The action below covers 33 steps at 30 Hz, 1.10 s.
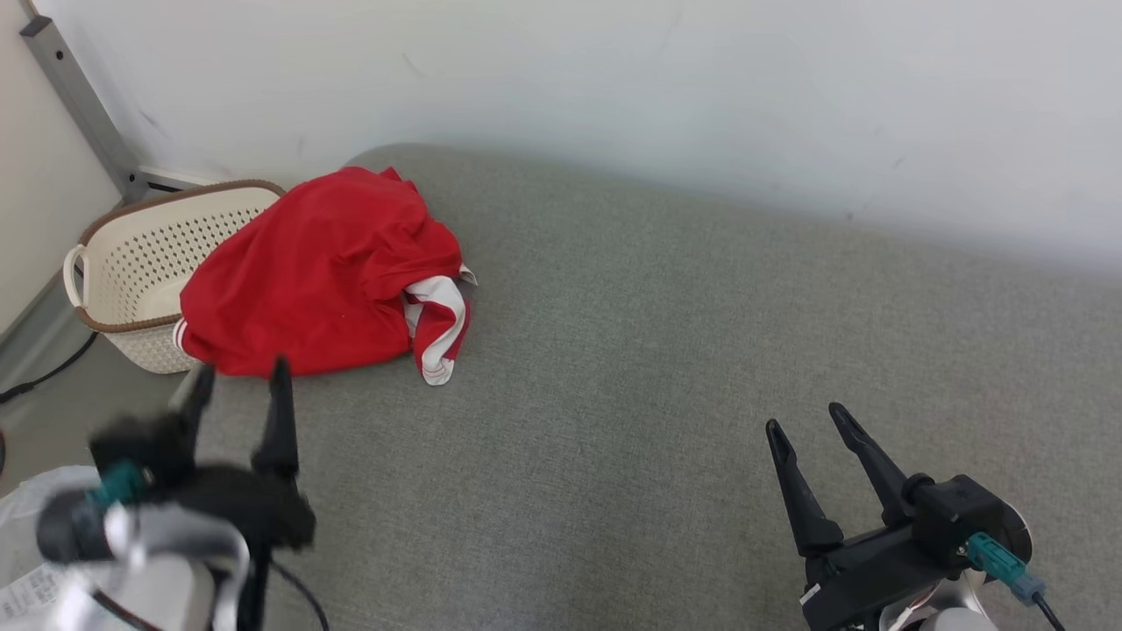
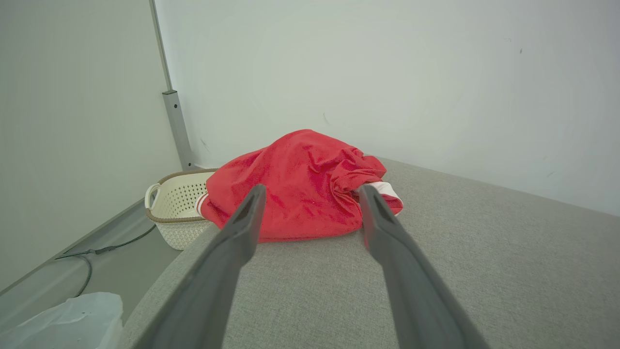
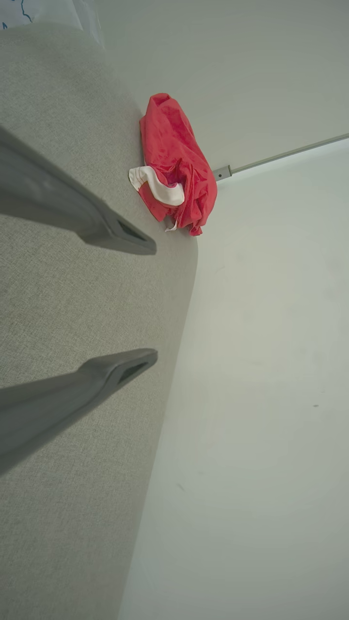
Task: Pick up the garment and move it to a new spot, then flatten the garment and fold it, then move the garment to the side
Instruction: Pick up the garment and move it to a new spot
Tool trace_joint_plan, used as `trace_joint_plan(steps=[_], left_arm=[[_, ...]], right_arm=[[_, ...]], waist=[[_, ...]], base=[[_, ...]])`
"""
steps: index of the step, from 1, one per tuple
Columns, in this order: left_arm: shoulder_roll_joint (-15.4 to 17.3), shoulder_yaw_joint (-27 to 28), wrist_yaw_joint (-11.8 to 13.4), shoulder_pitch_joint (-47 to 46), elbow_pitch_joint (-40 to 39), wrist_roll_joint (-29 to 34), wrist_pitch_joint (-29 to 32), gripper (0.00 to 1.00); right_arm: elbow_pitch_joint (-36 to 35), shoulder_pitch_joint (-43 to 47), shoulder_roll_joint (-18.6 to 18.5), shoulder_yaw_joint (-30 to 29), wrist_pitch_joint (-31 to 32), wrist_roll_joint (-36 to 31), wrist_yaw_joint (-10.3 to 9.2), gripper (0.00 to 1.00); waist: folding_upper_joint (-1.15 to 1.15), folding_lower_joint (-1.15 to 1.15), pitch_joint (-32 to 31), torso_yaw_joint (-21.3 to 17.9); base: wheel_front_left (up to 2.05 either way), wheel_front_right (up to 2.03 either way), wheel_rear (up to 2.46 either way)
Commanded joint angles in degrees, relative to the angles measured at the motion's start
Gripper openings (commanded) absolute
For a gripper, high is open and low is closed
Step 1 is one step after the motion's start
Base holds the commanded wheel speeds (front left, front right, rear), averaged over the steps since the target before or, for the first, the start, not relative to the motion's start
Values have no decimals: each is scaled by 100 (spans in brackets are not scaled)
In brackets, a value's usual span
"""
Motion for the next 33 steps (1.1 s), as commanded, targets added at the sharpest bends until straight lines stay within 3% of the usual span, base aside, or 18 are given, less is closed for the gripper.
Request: trace_joint_plan(steps=[1, 8, 16, 22, 33], left_arm=[[119, 40, -93, -343, -160, -76, 216, 100], [535, 75, -663, -1701, -194, -503, 1677, 100], [768, 168, -1021, -2773, 926, -1022, 2774, 100], [793, 315, -1107, -3024, 1886, -1402, 2926, 100], [846, 523, -1196, -3303, 3020, -1740, 2449, 100]], right_arm=[[-57, -83, -56, 11, 23, 4, 0, 100], [-267, -219, -149, 85, 73, -16, 0, 100], [-407, -390, -196, 186, 84, 41, 0, 100], [-462, -522, -265, 179, 45, 73, 0, 100], [-604, -701, -427, 101, 70, 88, 0, 100]], waist=[[0, 0, 110, -47], [0, 0, 462, -370], [0, 0, 950, -878], [0, 0, 1371, -1166], [0, 0, 1920, -1439]], base=[[0, 0, 0], [0, 0, 0], [0, 0, 0], [0, 0, 0], [0, 0, 0]])
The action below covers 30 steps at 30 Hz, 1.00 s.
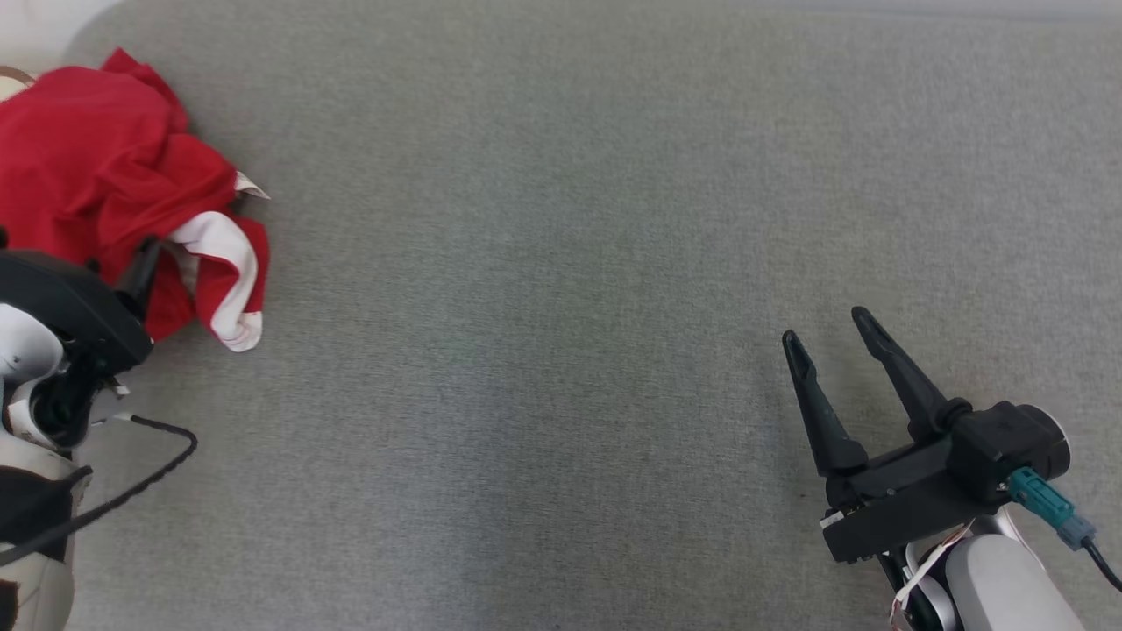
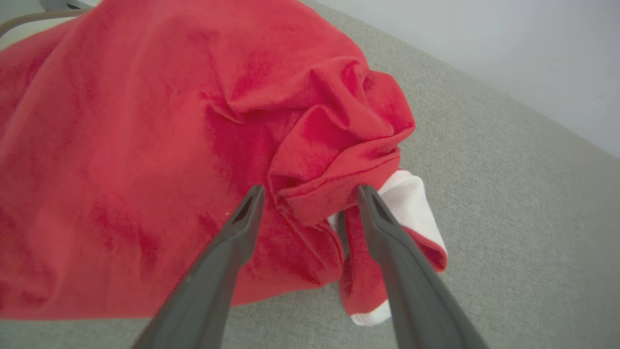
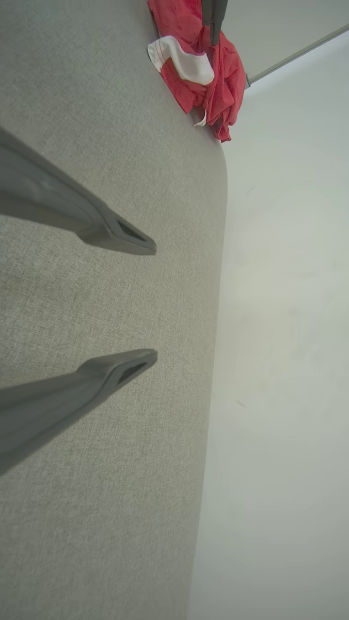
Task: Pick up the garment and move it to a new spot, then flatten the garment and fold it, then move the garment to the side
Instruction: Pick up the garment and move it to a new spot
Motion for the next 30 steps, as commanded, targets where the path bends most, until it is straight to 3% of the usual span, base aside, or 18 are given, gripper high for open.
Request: trace_joint_plan(steps=[1, 4, 5, 6, 7, 13, 20, 30], left_arm=[[59, 11, -26, -117, 72, -27, -67, 100], [109, 11, -32, -275, 374, -35, -272, 100], [136, -3, 3, -308, 439, 18, -339, 83], [121, -5, -3, -336, 506, 8, -379, 33], [105, -16, -10, -362, 574, -5, -380, 0], [290, -117, 266, -649, 624, 324, -1039, 0], [473, -220, 670, -1027, 97, 734, -1928, 0], [810, -342, 1129, -1191, -1137, 1183, -2272, 0]], right_arm=[[-26, -94, -47, -20, -20, 47, 0, 100], [-40, -114, -76, -21, -29, 65, 0, 100], [-39, -117, -81, -26, -33, 64, 0, 100], [-40, -121, -86, -37, -39, 62, 0, 100], [-38, -126, -86, -46, -42, 61, 0, 100], [-38, -120, -68, -128, -49, 38, 0, 100], [-48, 15, -10, -223, -33, -17, 0, 100], [3, 138, 133, -244, -59, 1, 0, 100]], waist=[[-1, -1, 248, -209], [-1, -1, 332, -271], [-1, -1, 338, -276], [-1, -1, 344, -278], [-1, -1, 349, -281], [-1, -1, 298, -220], [-1, -1, 68, -101], [-1, -1, -399, -136]], base=[[0, 0, 0], [0, 0, 0], [0, 0, 0], [0, 0, 0], [0, 0, 0], [0, 0, 0], [0, 0, 0], [0, 0, 0]])
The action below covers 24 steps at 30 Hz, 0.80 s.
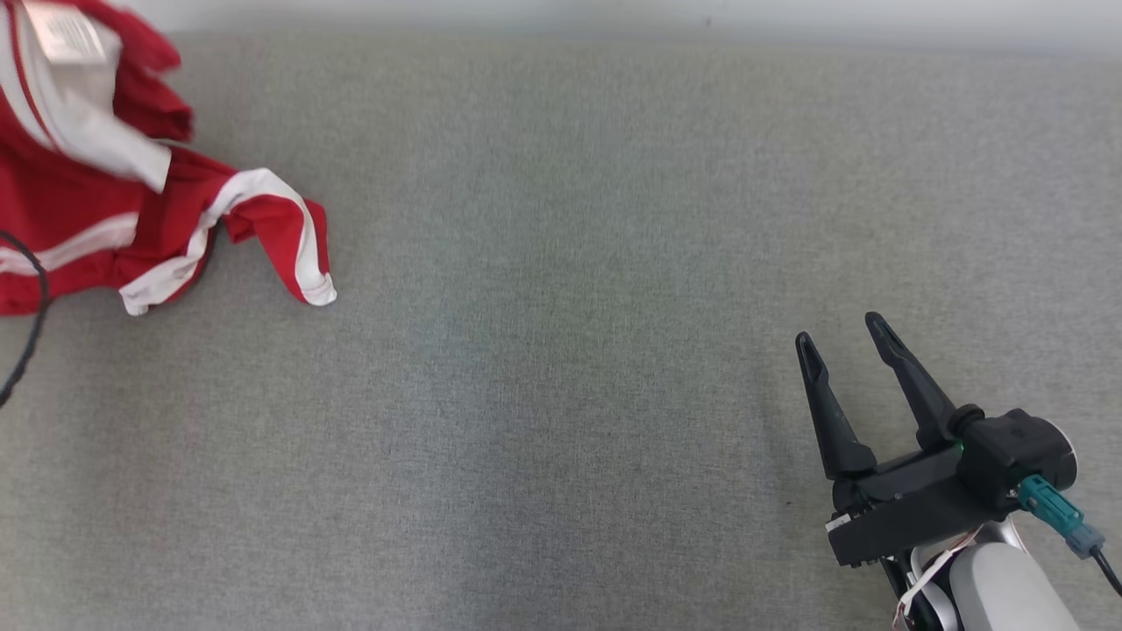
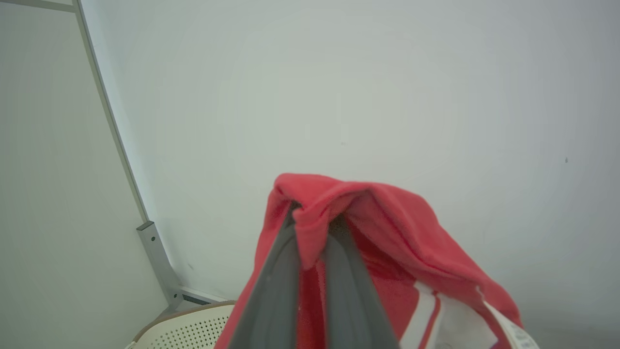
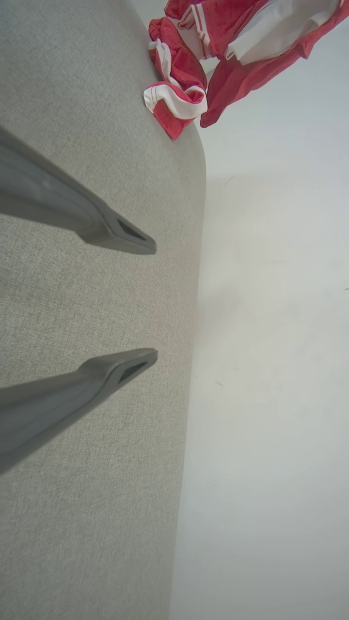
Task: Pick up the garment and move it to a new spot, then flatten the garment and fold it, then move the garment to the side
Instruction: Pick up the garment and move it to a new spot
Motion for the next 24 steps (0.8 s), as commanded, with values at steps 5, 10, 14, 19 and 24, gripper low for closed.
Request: trace_joint_plan(steps=[5, 10, 14, 19, 24], left_arm=[[118, -110, 177, 131, -935, 209, -78, 0], [-18, -247, 308, 467, -1858, 266, -20, 0], [-167, -474, 457, 1039, -2852, 282, 171, 0], [-408, -899, 650, 1853, -3817, 337, 497, 0], [-773, -1422, 691, 2419, -4042, 265, 703, 0]], right_arm=[[29, 119, 72, -133, -85, -8, 0, 100], [49, 172, 130, -229, -122, -42, 0, 100], [68, 180, 190, -297, -162, -45, 0, 100], [77, 184, 231, -308, -190, -40, 0, 100], [110, 157, 263, -337, -217, -32, 0, 100]], waist=[[0, 0, -334, -147], [0, 0, -482, -305], [0, 0, -607, -522], [0, 0, -661, -877], [0, 0, -627, -1281]], base=[[0, 0, 0], [0, 0, 0], [0, 0, 0], [0, 0, 0], [0, 0, 0]])
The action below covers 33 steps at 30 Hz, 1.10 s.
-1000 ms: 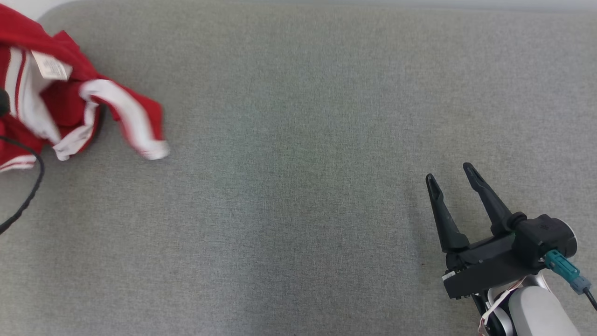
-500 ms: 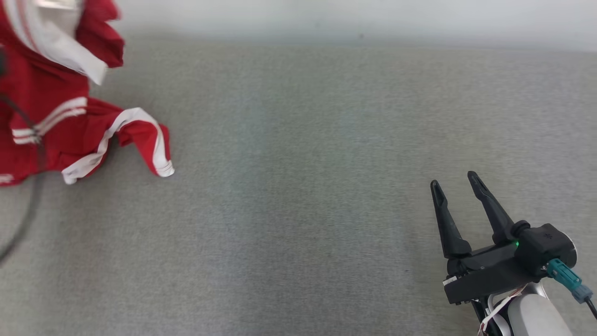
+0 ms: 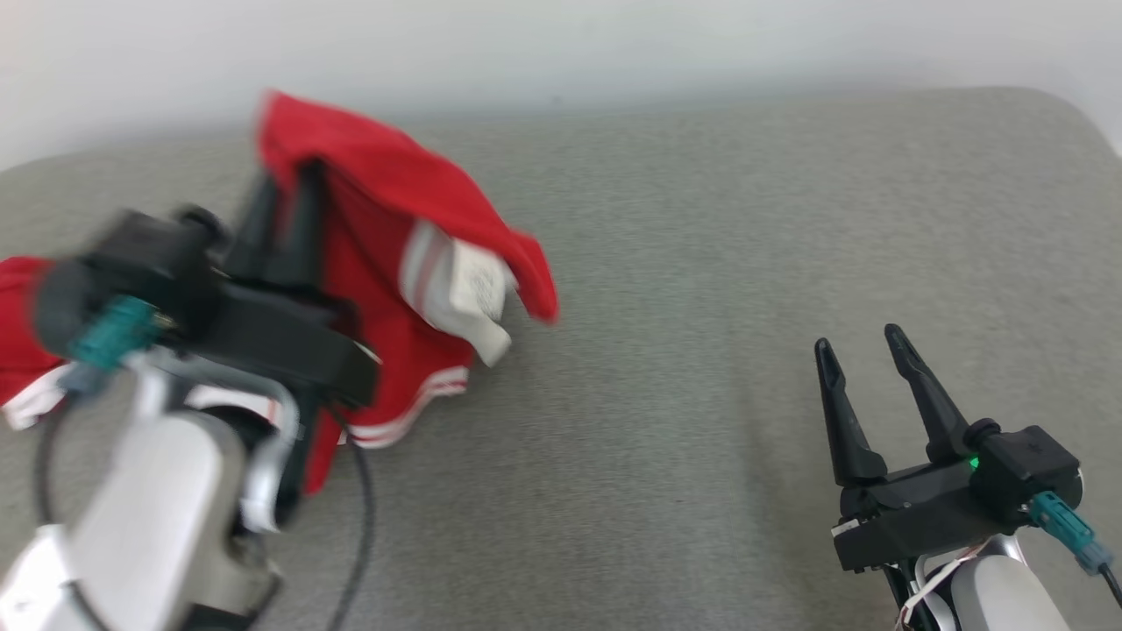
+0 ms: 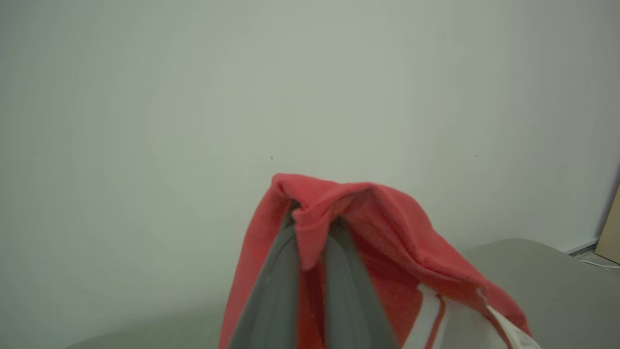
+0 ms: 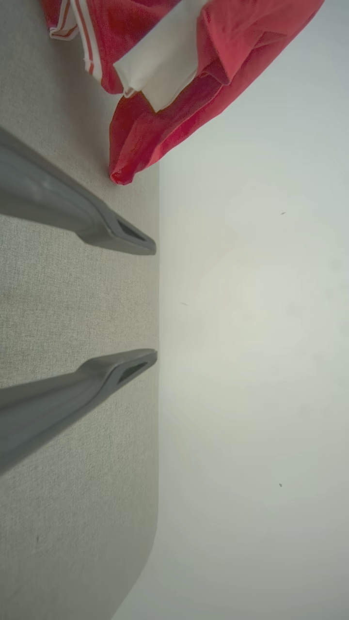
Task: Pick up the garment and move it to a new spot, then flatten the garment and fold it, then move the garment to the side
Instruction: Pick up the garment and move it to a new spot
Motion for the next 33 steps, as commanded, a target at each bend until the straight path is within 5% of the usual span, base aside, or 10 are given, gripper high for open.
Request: trace_joint_plan(steps=[1, 12, 22, 24, 25, 33], left_arm=[[-132, -120, -24, 151, 74, -78, 25, 0], [-1191, -1020, -544, -76, 1784, -355, -188, 0], [-1569, -1531, -1050, -456, 3455, -750, -374, 2], [-1589, -1665, -1197, -516, 3706, -863, -373, 91], [-1597, -1716, -1273, -535, 3777, -953, -427, 100], [-1599, -2062, -1523, -520, 3389, -1282, -788, 100]], right_arm=[[29, -22, 8, 21, -27, -5, 0, 100], [199, -181, 39, 41, -130, 99, 0, 100], [389, -193, 55, 52, -212, 253, 0, 100], [421, -201, 57, 47, -228, 290, 0, 100], [443, -211, 56, 64, -233, 313, 0, 100], [500, -205, 51, 77, -258, 251, 0, 100]], waist=[[1, 1, 4, -432], [1, 1, 271, -1571], [1, 1, 478, -2040], [1, 1, 504, -2014], [1, 1, 503, -1993], [1, 1, 323, -1589]], base=[[0, 0, 0], [0, 0, 0], [0, 0, 0], [0, 0, 0], [0, 0, 0], [0, 0, 0]])
